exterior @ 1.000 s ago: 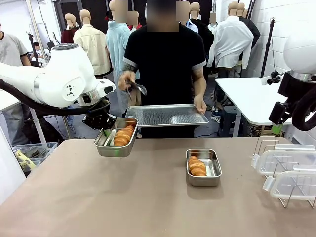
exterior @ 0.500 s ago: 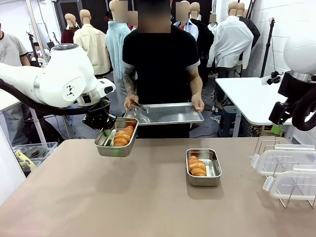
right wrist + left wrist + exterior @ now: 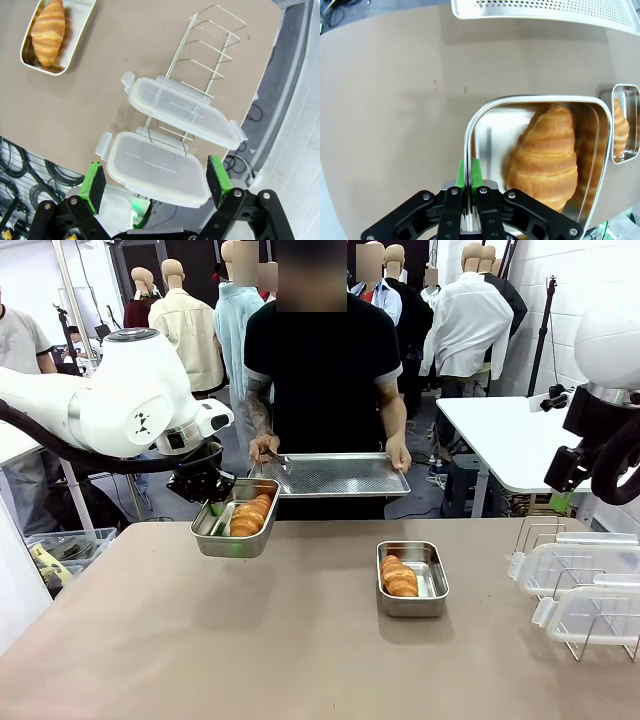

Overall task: Place the bread in airtight containers.
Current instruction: Once an object is inside an Airtight Container , place the container in the center of the table.

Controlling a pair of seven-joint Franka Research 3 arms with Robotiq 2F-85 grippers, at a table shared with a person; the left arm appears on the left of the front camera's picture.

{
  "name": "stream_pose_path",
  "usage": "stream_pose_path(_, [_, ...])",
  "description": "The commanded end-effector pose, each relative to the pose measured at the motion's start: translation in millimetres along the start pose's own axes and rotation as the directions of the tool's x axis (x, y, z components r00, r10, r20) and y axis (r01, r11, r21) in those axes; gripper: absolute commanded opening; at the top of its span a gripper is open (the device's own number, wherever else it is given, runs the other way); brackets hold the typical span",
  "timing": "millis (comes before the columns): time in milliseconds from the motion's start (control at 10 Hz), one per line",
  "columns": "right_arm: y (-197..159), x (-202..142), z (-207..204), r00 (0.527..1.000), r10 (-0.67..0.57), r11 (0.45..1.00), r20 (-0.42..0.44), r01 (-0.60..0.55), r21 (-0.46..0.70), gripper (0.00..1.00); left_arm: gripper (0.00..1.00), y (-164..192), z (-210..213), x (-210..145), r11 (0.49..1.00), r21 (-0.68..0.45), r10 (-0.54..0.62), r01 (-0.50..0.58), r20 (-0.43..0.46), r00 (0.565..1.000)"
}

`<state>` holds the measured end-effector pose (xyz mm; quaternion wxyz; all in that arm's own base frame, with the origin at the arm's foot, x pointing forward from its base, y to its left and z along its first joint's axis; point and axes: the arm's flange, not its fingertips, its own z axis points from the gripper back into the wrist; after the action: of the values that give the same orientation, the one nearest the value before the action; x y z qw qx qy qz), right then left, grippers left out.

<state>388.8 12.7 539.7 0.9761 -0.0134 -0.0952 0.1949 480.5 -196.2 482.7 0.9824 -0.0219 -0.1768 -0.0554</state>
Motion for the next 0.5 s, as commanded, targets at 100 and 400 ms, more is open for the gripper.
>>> stream_pose_path(100, [0.2, 4.4, -0.6, 1.000, -0.017, 1.000, 0.002, 0.017, -0.014, 1.00, 0.00, 0.4, 3.6, 0.0, 1.000, -0.001, 0.001, -0.001, 0.006, 1.000])
stream_pose_path(400, [0.2, 4.4, -0.6, 1.000, -0.017, 1.000, 0.002, 0.017, -0.014, 1.00, 0.00, 0.4, 3.6, 0.0, 1.000, -0.001, 0.001, -0.001, 0.006, 1.000])
